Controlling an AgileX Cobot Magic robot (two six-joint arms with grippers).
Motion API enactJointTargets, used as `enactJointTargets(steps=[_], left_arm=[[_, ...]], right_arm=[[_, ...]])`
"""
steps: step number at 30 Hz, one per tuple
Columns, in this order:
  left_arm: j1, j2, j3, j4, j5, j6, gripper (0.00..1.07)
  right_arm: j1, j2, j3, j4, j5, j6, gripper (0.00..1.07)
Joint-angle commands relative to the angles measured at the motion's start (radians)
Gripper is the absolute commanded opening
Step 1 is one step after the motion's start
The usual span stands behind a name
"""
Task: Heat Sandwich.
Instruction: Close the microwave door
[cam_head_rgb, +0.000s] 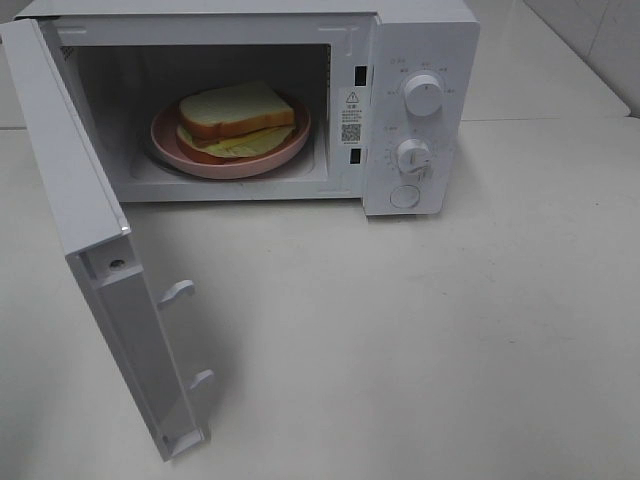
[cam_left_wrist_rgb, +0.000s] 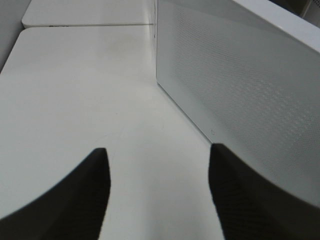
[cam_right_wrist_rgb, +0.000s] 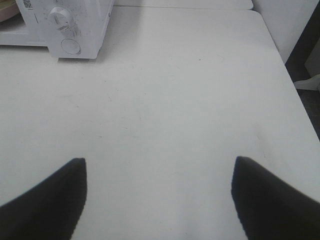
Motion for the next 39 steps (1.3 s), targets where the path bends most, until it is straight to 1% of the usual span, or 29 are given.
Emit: enactJointTargets(steps=[1, 2, 4, 5, 6, 7, 10, 11, 13, 14, 15, 16, 19, 21, 22, 23, 24, 25, 26, 27, 29, 30, 31, 32, 34, 35, 36, 38, 39], left_arm=[[-0.007, 0.075, -0.009, 0.01, -0.06, -0.006, 0.28], [-0.007, 0.075, -0.009, 0.01, -0.06, -0.006, 0.28], [-0.007, 0.121, -0.004, 0.011, -0.098, -0.006, 0.16], [-0.007, 0.17, 0.009, 0.011, -0.151, -0.006, 0.02], [-0.007, 0.189, 0.016, 0.013, -0.184, -0.005, 0.0], [-0.007, 0.189, 0.016, 0.013, -0.184, -0.005, 0.0], [-0.007, 0.268, 0.059, 0.015, -0.324, -0.002, 0.0], [-0.007, 0.268, 0.059, 0.015, -0.324, -0.002, 0.0], [-0.007, 0.303, 0.084, 0.015, -0.412, 0.0, 0.0], [-0.007, 0.331, 0.111, 0.014, -0.508, 0.005, 0.0], [-0.007, 0.346, 0.126, 0.014, -0.553, 0.005, 0.0], [-0.007, 0.346, 0.126, 0.014, -0.553, 0.005, 0.0], [-0.007, 0.411, 0.173, 0.015, -0.704, 0.006, 0.0], [-0.007, 0.425, 0.185, 0.015, -0.735, 0.006, 0.0], [-0.007, 0.444, 0.197, 0.015, -0.775, 0.006, 0.0], [-0.007, 0.48, 0.215, 0.016, -0.851, 0.006, 0.0], [-0.007, 0.501, 0.223, 0.018, -0.887, 0.006, 0.0], [-0.007, 0.501, 0.223, 0.018, -0.887, 0.006, 0.0], [-0.007, 0.522, 0.231, 0.019, -0.928, 0.006, 0.0], [-0.007, 0.568, 0.244, 0.019, -1.009, 0.006, 0.0], [-0.007, 0.608, 0.252, 0.02, -1.092, 0.006, 0.0], [-0.007, 0.608, 0.252, 0.02, -1.092, 0.006, 0.0], [-0.007, 0.632, 0.252, 0.025, -1.132, 0.006, 0.0], [-0.007, 0.674, 0.252, 0.052, -1.215, 0.005, 0.0], [-0.007, 0.72, 0.252, 0.101, -1.285, -0.001, 0.0], [-0.007, 0.72, 0.252, 0.101, -1.285, -0.001, 0.0], [-0.007, 0.761, 0.252, 0.15, -1.352, -0.024, 0.0], [-0.007, 0.8, 0.252, 0.217, -1.422, -0.047, 0.0], [-0.007, 0.8, 0.252, 0.217, -1.422, -0.047, 0.0]], right_arm=[[-0.006, -0.026, 0.001, 0.002, -0.01, -0.002, 0.76], [-0.006, -0.026, 0.001, 0.002, -0.01, -0.002, 0.76], [-0.006, -0.026, 0.001, 0.002, -0.01, -0.002, 0.76], [-0.006, -0.026, 0.001, 0.002, -0.01, -0.002, 0.76], [-0.006, -0.026, 0.001, 0.002, -0.01, -0.002, 0.76], [-0.006, -0.026, 0.001, 0.002, -0.01, -0.002, 0.76], [-0.006, -0.026, 0.001, 0.002, -0.01, -0.002, 0.76], [-0.006, -0.026, 0.001, 0.002, -0.01, -0.002, 0.76], [-0.006, -0.026, 0.001, 0.002, -0.01, -0.002, 0.76], [-0.006, -0.026, 0.001, 0.002, -0.01, -0.002, 0.76], [-0.006, -0.026, 0.001, 0.002, -0.01, -0.002, 0.76], [-0.006, -0.026, 0.001, 0.002, -0.01, -0.002, 0.76], [-0.006, -0.026, 0.001, 0.002, -0.01, -0.002, 0.76], [-0.006, -0.026, 0.001, 0.002, -0.01, -0.002, 0.76], [-0.006, -0.026, 0.001, 0.002, -0.01, -0.002, 0.76], [-0.006, -0.026, 0.001, 0.002, -0.01, -0.002, 0.76], [-0.006, -0.026, 0.001, 0.002, -0.01, -0.002, 0.76], [-0.006, -0.026, 0.001, 0.002, -0.01, -0.002, 0.76], [-0.006, -0.026, 0.001, 0.002, -0.01, -0.002, 0.76], [-0.006, -0.026, 0.001, 0.002, -0.01, -0.002, 0.76], [-0.006, -0.026, 0.001, 0.002, -0.01, -0.002, 0.76], [-0.006, -0.026, 0.001, 0.002, -0.01, -0.002, 0.76], [-0.006, -0.026, 0.001, 0.002, -0.01, -0.002, 0.76], [-0.006, -0.026, 0.001, 0.002, -0.01, -0.002, 0.76], [-0.006, -0.026, 0.001, 0.002, -0.01, -0.002, 0.76], [-0.006, -0.026, 0.001, 0.002, -0.01, -0.002, 0.76], [-0.006, -0.026, 0.001, 0.002, -0.01, -0.002, 0.76], [-0.006, -0.026, 0.001, 0.002, -0.01, -0.002, 0.76], [-0.006, -0.026, 0.001, 0.002, -0.01, -0.002, 0.76]])
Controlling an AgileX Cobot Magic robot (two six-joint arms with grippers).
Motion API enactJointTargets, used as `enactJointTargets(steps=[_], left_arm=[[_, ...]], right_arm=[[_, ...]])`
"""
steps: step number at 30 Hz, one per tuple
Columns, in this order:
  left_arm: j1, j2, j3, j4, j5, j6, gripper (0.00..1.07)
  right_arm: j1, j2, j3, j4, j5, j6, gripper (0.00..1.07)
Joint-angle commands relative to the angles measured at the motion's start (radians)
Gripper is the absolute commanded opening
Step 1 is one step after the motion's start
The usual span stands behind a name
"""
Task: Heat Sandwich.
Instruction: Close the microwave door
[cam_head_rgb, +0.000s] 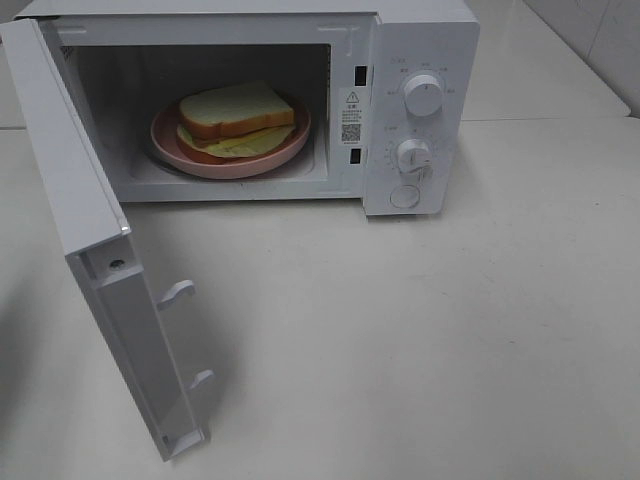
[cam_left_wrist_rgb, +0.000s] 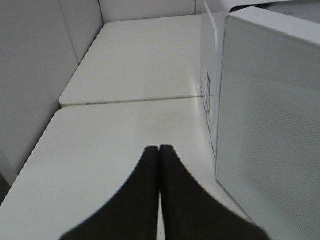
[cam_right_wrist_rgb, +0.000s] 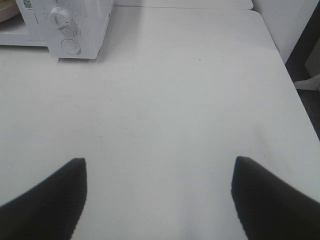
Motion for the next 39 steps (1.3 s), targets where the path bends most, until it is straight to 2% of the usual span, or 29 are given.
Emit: enactJointTargets(steps=[1, 3, 4, 5, 6, 7, 14, 16, 19, 22, 23, 28, 32, 36, 37, 39], left_arm=[[-0.007, 0.064, 0.002, 0.124, -0.149, -0.049, 0.0], [-0.007, 0.132, 0.001, 0.253, -0.236, -0.095, 0.0], [-0.007, 0.148, 0.001, 0.296, -0.258, -0.111, 0.0], [-0.007, 0.148, 0.001, 0.296, -0.258, -0.111, 0.0], [-0.007, 0.186, 0.001, 0.363, -0.301, -0.152, 0.0], [-0.007, 0.206, 0.001, 0.394, -0.325, -0.17, 0.0], [-0.009, 0.318, -0.013, 0.491, -0.434, -0.237, 0.0], [-0.033, 0.363, -0.035, 0.515, -0.446, -0.257, 0.0], [-0.062, 0.39, -0.048, 0.514, -0.446, -0.257, 0.0], [-0.136, 0.446, -0.074, 0.512, -0.448, -0.237, 0.0], [-0.169, 0.471, -0.084, 0.5, -0.452, -0.213, 0.0], [-0.215, 0.504, -0.093, 0.459, -0.466, -0.168, 0.0], [-0.322, 0.557, -0.112, 0.319, -0.494, -0.127, 0.0], [-0.374, 0.586, -0.127, 0.254, -0.494, -0.111, 0.0], [-0.411, 0.608, -0.141, 0.192, -0.494, -0.085, 0.0], [-0.426, 0.615, -0.15, 0.167, -0.494, -0.069, 0.0]], right_arm=[[-0.006, -0.026, 0.001, 0.002, -0.01, -0.002, 0.76], [-0.006, -0.026, 0.001, 0.002, -0.01, -0.002, 0.76], [-0.006, -0.026, 0.001, 0.002, -0.01, -0.002, 0.76], [-0.006, -0.026, 0.001, 0.002, -0.01, -0.002, 0.76], [-0.006, -0.026, 0.001, 0.002, -0.01, -0.002, 0.76], [-0.006, -0.026, 0.001, 0.002, -0.01, -0.002, 0.76], [-0.006, -0.026, 0.001, 0.002, -0.01, -0.002, 0.76], [-0.006, -0.026, 0.001, 0.002, -0.01, -0.002, 0.76], [-0.006, -0.026, 0.001, 0.002, -0.01, -0.002, 0.76], [-0.006, -0.026, 0.001, 0.002, -0.01, -0.002, 0.76], [-0.006, -0.026, 0.001, 0.002, -0.01, -0.002, 0.76], [-0.006, -0.026, 0.001, 0.002, -0.01, -0.002, 0.76], [-0.006, -0.026, 0.001, 0.002, -0.01, -0.002, 0.76], [-0.006, -0.026, 0.001, 0.002, -0.01, -0.002, 0.76], [-0.006, -0.026, 0.001, 0.002, -0.01, -0.002, 0.76], [-0.006, -0.026, 0.001, 0.002, -0.01, -0.002, 0.76]])
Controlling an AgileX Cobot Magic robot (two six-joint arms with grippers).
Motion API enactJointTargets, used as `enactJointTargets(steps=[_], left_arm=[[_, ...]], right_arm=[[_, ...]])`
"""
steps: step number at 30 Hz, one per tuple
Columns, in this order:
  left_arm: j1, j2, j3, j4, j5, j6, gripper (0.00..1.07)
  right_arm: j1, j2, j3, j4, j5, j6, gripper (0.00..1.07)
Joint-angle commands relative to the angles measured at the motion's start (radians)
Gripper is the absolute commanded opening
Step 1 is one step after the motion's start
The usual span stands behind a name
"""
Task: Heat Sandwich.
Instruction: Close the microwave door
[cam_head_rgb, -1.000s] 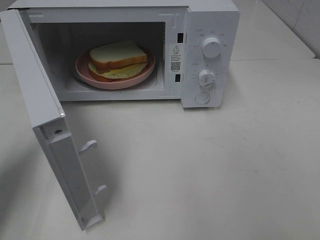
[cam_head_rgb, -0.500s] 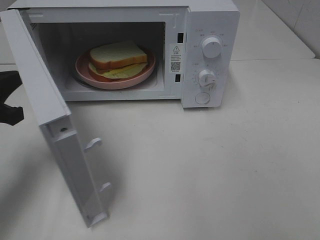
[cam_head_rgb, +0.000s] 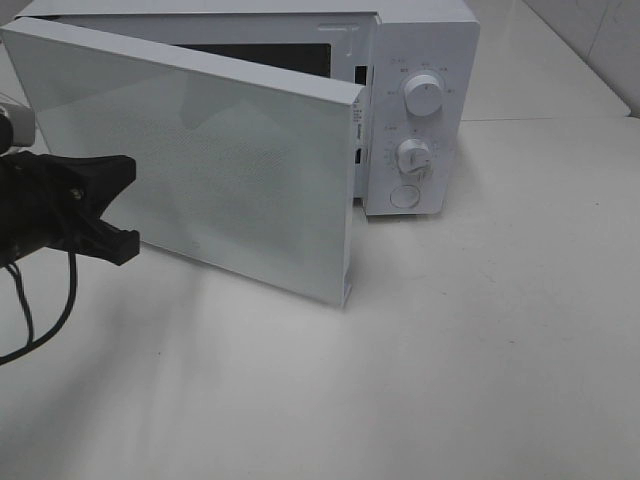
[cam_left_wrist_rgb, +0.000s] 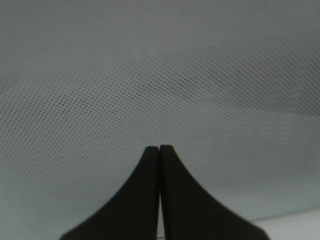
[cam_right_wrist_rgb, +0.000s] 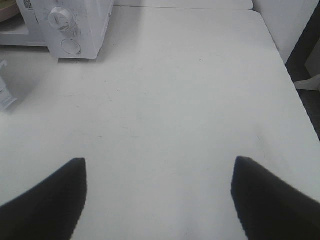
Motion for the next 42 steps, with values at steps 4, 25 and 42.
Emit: enactJointTargets(steps=[4, 25, 42], left_arm=[[-0.106, 0.062, -0.066, -0.193, -0.021, 0.071, 0.0], [-0.308, 0.225, -0.331, -0.357, -0.015, 0.071, 0.0], [-0.346, 0.311, -0.505, -0.432, 0.045, 0.071, 0.0]], right_arm=[[-0.006, -0.026, 0.001, 0.001, -0.01, -0.002, 0.76], [-0.006, -0.026, 0.001, 0.001, -0.01, -0.002, 0.76], [-0.006, -0.026, 0.001, 0.001, -0.01, -0.002, 0.76]])
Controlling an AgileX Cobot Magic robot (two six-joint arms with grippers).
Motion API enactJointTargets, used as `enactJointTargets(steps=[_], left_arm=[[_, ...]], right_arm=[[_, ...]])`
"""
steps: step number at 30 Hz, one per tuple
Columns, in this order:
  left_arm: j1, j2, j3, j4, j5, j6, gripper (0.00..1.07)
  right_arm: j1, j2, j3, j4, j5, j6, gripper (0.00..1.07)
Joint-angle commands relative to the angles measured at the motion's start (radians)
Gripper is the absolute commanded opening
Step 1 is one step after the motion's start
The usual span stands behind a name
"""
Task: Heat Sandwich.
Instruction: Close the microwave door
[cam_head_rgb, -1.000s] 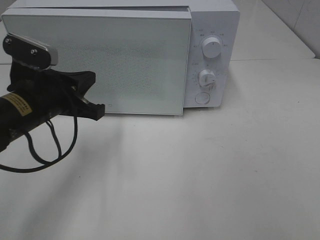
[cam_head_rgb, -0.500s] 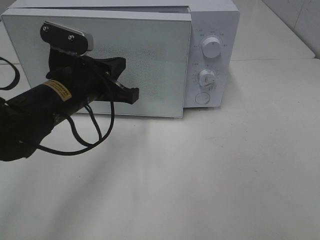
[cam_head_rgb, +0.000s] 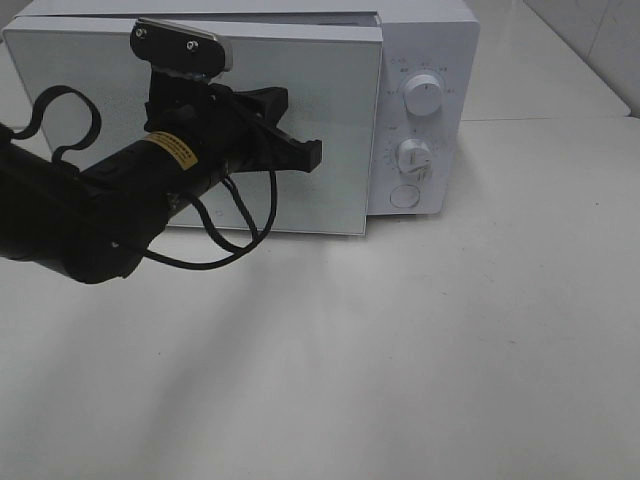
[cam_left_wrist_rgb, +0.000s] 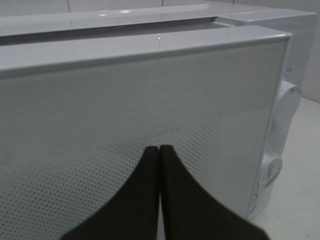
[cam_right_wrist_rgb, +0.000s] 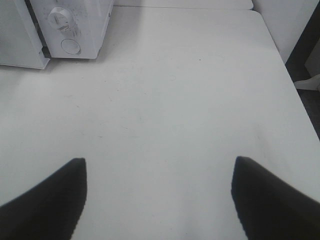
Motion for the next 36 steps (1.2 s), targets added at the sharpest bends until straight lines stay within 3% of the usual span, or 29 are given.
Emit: enactJointTargets(steps=[1, 28, 36], left_arm=[[-0.006, 0.017, -0.048, -0.019, 0.018, 0.002, 0.0], [-0.006, 0.131, -0.294, -0.02, 0.118, 0.003, 0.0], [-0.004, 0.167, -0.369, -0.088, 0.161, 0.083, 0.0]], right_arm=[[-0.006, -0.026, 0.001, 0.0, -0.01, -0.002, 0.76], [-0.006, -0.026, 0.001, 0.0, -0.01, -0.002, 0.76], [-0.006, -0.026, 0.001, 0.0, -0.01, -0.002, 0.76]])
